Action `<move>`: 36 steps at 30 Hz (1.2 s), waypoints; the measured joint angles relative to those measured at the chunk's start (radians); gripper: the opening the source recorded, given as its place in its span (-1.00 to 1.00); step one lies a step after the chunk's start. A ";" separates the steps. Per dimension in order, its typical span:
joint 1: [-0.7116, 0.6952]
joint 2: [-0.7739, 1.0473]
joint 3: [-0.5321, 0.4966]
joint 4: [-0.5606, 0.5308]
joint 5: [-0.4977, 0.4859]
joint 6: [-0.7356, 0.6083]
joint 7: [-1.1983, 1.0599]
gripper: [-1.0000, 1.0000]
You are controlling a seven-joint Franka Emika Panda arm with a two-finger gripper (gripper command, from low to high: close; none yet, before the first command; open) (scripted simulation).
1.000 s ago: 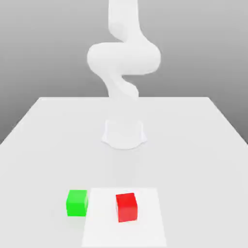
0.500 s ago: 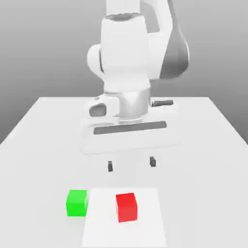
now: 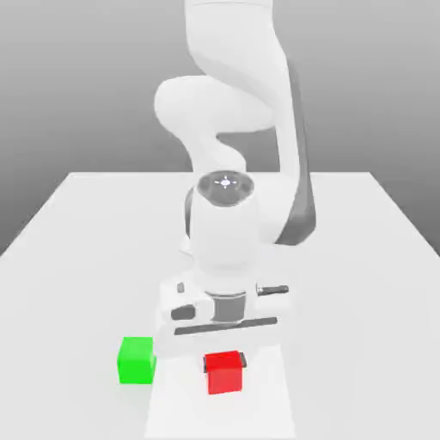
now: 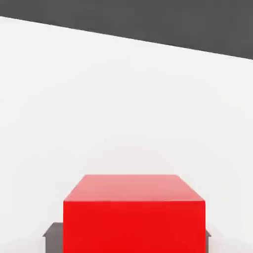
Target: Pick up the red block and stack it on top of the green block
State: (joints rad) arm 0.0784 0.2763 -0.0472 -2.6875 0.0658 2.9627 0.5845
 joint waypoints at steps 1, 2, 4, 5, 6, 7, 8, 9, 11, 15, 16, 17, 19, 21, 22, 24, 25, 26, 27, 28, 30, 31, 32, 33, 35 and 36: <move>0.001 -0.011 -0.002 -0.002 -0.003 -0.009 0.001 -1.00; 0.004 -0.035 -0.006 -0.005 -0.009 -0.029 0.005 -1.00; 0.006 -0.098 -0.013 -0.014 -0.029 -0.081 0.019 -1.00; 0.008 -0.132 -0.017 -0.019 -0.038 -0.110 0.025 -1.00; 0.008 -0.167 -0.019 -0.024 -0.046 -0.140 0.032 -1.00; 0.007 -0.200 -0.020 -0.030 -0.052 -0.169 0.034 -1.00; -0.003 -0.218 -0.023 -0.032 -0.059 -0.183 0.008 -1.00; -0.012 -0.231 -0.025 -0.034 -0.065 -0.194 -0.027 -1.00; -0.032 -0.248 -0.030 -0.036 -0.077 -0.207 -0.113 -1.00; -0.081 -0.274 -0.030 -0.038 -0.096 -0.226 -0.301 -1.00; -0.082 -0.280 -0.040 -0.039 -0.099 -0.230 -0.350 -1.00; -0.087 -0.286 -0.047 -0.040 -0.102 -0.234 -0.399 -1.00; -0.098 -0.297 -0.060 -0.041 -0.107 -0.242 -0.497 -1.00; -0.109 -0.308 -0.072 -0.042 -0.112 -0.250 -0.597 -1.00; -0.112 -0.313 -0.081 -0.043 -0.114 -0.254 -0.646 -1.00; -0.122 -0.323 -0.094 -0.045 -0.116 -0.262 -0.747 -1.00; -0.127 -0.327 -0.100 -0.046 -0.117 -0.265 -0.797 -1.00; -0.135 -0.332 -0.103 -0.046 -0.118 -0.270 -0.848 -1.00; -0.139 -0.336 -0.110 -0.047 -0.118 -0.273 -0.899 -1.00; -0.144 -0.340 -0.117 -0.048 -0.119 -0.276 -0.950 -1.00; -0.152 -0.347 -0.131 -0.050 -0.119 -0.283 -1.052 -1.00; -0.155 -0.351 -0.138 -0.051 -0.119 -0.286 -1.103 -1.00; -0.159 -0.354 -0.146 -0.052 -0.119 -0.289 -1.154 -1.00; -0.162 -0.357 -0.153 -0.053 -0.119 -0.293 -1.205 -1.00; -0.167 -0.362 -0.169 -0.055 -0.118 -0.299 -1.308 -1.00; -0.175 -0.365 -0.172 -0.056 -0.117 -0.302 -1.360 -1.00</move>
State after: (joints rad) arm -0.0969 -0.0882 -0.2191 -2.7439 -0.0508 2.6607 -0.7757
